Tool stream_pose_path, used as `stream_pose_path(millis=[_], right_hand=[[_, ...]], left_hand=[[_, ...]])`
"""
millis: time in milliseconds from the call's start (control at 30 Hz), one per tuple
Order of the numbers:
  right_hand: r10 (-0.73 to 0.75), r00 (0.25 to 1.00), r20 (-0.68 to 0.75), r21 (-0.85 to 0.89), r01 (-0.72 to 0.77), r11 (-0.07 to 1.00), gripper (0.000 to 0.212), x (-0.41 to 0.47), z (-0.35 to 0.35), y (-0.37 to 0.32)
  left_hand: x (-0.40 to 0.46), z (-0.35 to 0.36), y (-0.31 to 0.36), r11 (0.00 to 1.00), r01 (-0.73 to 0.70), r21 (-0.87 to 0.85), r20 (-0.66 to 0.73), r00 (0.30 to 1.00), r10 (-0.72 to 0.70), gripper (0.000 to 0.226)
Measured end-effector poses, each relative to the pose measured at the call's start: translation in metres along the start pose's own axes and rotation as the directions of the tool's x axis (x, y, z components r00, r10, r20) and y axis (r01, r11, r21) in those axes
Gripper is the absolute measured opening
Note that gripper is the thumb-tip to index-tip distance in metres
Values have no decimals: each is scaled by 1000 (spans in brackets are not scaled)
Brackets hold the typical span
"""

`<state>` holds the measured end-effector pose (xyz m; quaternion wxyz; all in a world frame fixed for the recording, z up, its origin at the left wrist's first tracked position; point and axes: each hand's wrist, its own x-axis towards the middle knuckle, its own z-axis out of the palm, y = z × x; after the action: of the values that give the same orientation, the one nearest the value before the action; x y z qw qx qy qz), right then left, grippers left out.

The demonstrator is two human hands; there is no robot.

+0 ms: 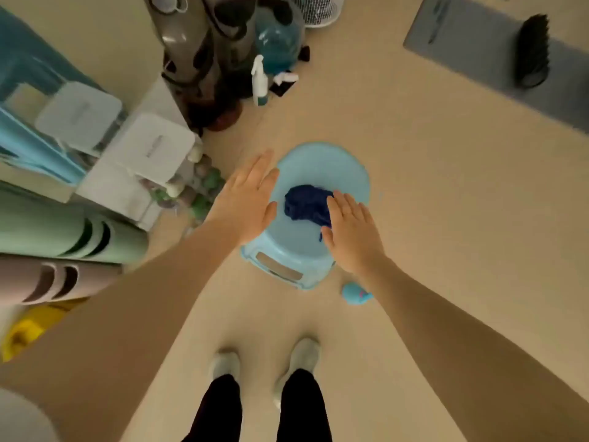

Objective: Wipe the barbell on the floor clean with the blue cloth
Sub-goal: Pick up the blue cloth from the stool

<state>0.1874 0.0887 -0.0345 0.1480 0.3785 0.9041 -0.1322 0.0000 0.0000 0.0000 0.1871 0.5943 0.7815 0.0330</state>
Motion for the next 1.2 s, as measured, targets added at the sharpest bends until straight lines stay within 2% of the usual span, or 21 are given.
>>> stream_pose_path(millis=[33, 233, 333, 400, 467, 533, 600, 667, 767, 800, 900, 1033, 1100, 1200], right_hand=[[-8, 1000, 4, -12, 8, 1000, 58, 12, 18, -2], [-49, 996, -72, -46, 46, 998, 57, 84, 94, 12], [2, 998, -57, -92, -7, 996, 61, 113, 109, 18], [39, 994, -104, -102, -50, 994, 61, 123, 112, 15], [79, 983, -165, -35, -86, 996, 49, 129, 105, 10], [104, 977, -184, 139, -79, 987, 31, 127, 97, 2], [60, 990, -125, 381, -8, 925, 25, 113, 88, -19], [-46, 998, -34, 547, 57, 835, 25, 94, 84, -47], [-174, 965, 195, 729, -24, 684, 11, 73, 73, -93], [-209, 943, 257, 764, -66, 641, 12, 70, 69, -107], [-264, 894, 362, 799, -152, 581, 23, 63, 61, -140], [-361, 800, 480, 804, -237, 545, 22, 54, 63, -184], [-391, 765, 512, 784, -231, 576, 25, 45, 69, -211], [-446, 686, 575, 736, -196, 648, 23, 24, 88, -253]], left_hand=[[3, 19, -7, 999, 14, 30, 26, 1000, -14, 59], [28, 106, -46, 982, 139, -124, -16, 990, -142, 57], [43, 126, -52, 950, 210, -233, -45, 973, -226, 55], [48, 134, -53, 921, 231, -313, -55, 964, -261, 53], [47, 139, -56, 895, 250, -368, -54, 956, -289, 52], [40, 142, -60, 875, 262, -406, -46, 951, -305, 50], [26, 141, -66, 860, 253, -444, -35, 954, -299, 48], [9, 135, -70, 818, 246, -520, -27, 953, -303, 47], [-25, 124, -75, 699, 303, -648, 7, 920, -392, 51], [-37, 121, -77, 646, 321, -693, 18, 903, -429, 52], [-72, 115, -87, 472, 320, -821, 31, 852, -523, 41], [-119, 110, -107, 361, 396, -844, 78, 758, -647, 20], [-151, 112, -116, 358, 438, -825, 72, 709, -702, 27], [-210, 116, -127, 340, 489, -803, 65, 639, -766, 26]])
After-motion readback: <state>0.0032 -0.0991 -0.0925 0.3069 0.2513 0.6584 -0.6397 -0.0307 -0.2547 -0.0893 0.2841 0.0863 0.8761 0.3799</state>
